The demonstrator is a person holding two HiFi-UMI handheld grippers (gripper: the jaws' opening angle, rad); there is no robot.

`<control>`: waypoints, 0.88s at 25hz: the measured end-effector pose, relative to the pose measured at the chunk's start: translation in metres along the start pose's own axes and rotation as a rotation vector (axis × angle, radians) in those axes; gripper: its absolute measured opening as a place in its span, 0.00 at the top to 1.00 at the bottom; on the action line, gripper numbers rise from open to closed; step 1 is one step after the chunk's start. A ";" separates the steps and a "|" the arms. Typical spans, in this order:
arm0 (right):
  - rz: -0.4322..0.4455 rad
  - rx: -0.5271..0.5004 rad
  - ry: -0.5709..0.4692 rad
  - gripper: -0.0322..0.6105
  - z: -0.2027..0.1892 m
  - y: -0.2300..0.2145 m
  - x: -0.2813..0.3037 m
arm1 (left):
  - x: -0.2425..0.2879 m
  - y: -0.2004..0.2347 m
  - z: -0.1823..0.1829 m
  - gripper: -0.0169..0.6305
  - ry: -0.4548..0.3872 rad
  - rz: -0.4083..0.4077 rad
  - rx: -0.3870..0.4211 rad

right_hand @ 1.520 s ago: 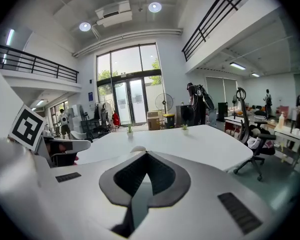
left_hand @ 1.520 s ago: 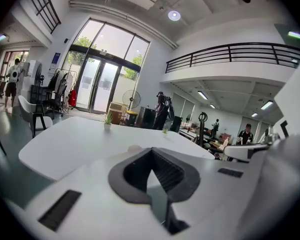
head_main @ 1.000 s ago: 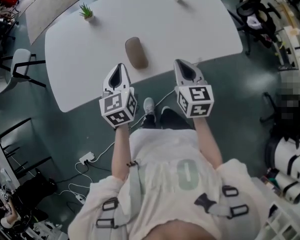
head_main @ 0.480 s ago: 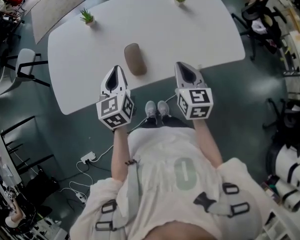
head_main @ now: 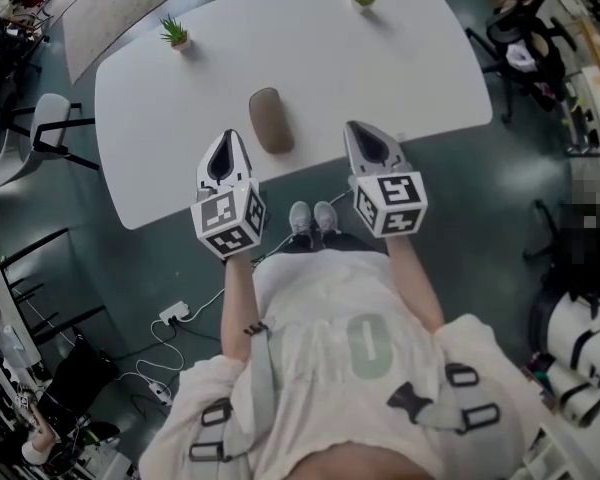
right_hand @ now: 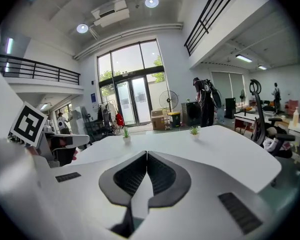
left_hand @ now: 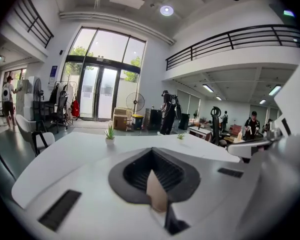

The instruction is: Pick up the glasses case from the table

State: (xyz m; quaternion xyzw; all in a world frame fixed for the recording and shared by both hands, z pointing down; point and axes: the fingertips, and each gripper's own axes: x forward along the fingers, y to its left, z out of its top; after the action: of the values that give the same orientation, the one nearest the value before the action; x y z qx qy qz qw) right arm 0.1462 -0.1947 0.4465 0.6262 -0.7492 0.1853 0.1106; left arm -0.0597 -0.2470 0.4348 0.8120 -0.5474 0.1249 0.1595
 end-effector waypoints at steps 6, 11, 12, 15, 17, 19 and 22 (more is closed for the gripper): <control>0.063 0.043 0.019 0.72 -0.001 0.008 0.010 | 0.003 -0.002 0.003 0.97 -0.002 -0.010 0.021; 0.027 0.075 0.041 0.30 -0.006 0.013 0.023 | 0.007 0.002 0.002 0.97 0.002 -0.022 0.002; 0.025 0.075 0.048 0.29 -0.008 0.014 0.025 | 0.007 0.002 0.002 0.97 0.002 -0.022 0.000; 0.031 0.101 0.056 0.29 -0.010 0.016 0.025 | 0.009 0.002 0.002 0.97 0.003 -0.025 -0.005; 0.039 0.114 0.065 0.29 -0.012 0.017 0.026 | 0.008 0.003 0.001 0.97 0.004 -0.026 -0.011; 0.052 0.125 0.080 0.29 -0.014 0.020 0.026 | 0.007 0.004 0.000 0.97 0.006 -0.024 -0.017; 0.054 0.128 0.099 0.29 -0.016 0.023 0.028 | 0.005 0.008 -0.002 0.97 0.008 -0.020 -0.024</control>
State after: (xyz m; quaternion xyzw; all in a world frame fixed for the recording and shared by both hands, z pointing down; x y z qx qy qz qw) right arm 0.1177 -0.2102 0.4692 0.6018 -0.7460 0.2663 0.1023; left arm -0.0654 -0.2539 0.4393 0.8150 -0.5400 0.1202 0.1725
